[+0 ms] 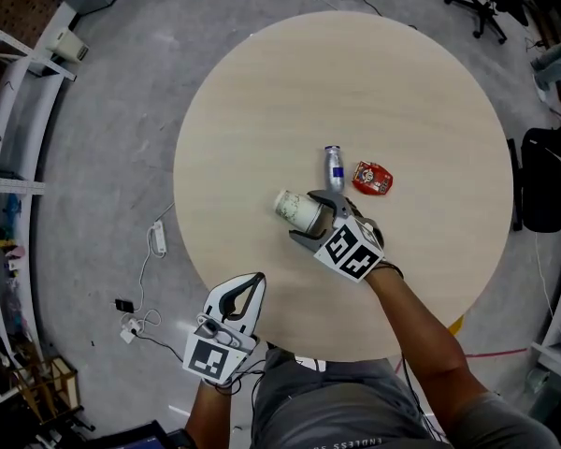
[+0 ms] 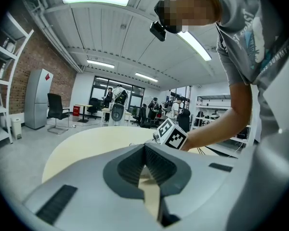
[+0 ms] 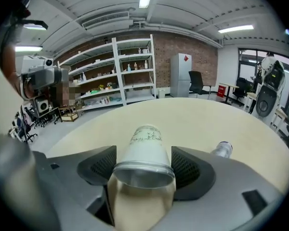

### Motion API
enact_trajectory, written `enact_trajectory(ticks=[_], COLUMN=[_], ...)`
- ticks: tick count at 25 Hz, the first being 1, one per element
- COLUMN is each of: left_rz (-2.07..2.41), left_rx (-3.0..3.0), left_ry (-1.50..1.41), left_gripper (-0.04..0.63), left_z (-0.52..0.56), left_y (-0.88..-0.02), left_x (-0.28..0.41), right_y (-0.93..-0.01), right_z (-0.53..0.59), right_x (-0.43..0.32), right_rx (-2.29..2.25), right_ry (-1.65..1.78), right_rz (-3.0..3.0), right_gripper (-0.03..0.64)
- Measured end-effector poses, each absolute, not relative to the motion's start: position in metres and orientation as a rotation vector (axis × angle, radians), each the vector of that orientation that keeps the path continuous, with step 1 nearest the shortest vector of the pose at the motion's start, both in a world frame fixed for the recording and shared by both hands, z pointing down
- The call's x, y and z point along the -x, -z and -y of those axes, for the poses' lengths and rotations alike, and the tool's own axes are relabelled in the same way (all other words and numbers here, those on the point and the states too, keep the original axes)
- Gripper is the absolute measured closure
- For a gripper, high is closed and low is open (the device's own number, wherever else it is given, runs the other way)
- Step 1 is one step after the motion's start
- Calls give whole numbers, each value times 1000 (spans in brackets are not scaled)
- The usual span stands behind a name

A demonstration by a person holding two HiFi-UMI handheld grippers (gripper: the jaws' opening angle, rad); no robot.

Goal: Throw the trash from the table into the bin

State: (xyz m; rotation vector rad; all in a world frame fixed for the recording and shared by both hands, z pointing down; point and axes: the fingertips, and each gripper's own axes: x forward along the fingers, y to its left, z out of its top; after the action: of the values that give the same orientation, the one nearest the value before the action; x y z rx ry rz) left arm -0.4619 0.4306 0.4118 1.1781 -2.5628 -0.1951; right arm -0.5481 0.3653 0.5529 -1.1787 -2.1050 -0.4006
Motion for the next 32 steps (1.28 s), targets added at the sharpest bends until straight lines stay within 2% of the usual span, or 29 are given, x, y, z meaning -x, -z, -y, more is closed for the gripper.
enact_trajectory(ticks=[7,16,25,32], left_rz=[2585,2658,2761,2779], left_rx=[-1200,-1273,-1427,-1606], left_ry=[170,133,79,45], left_gripper=[561,562,561,561], left_z=[-438,-471,-499,-499], left_y=[-390,-329,-259,-201], left_x=[449,408,354,281], right_y=[-521,-423,-298,-210], right_z=[-366,-377,-379,-366], right_x=[539,498,428,334], right_rx=[1132,1060,947,810], right_ry=[387,403,480,540], right_rz=[2163,2316,2521,2653], right_gripper=[272,273,273,272])
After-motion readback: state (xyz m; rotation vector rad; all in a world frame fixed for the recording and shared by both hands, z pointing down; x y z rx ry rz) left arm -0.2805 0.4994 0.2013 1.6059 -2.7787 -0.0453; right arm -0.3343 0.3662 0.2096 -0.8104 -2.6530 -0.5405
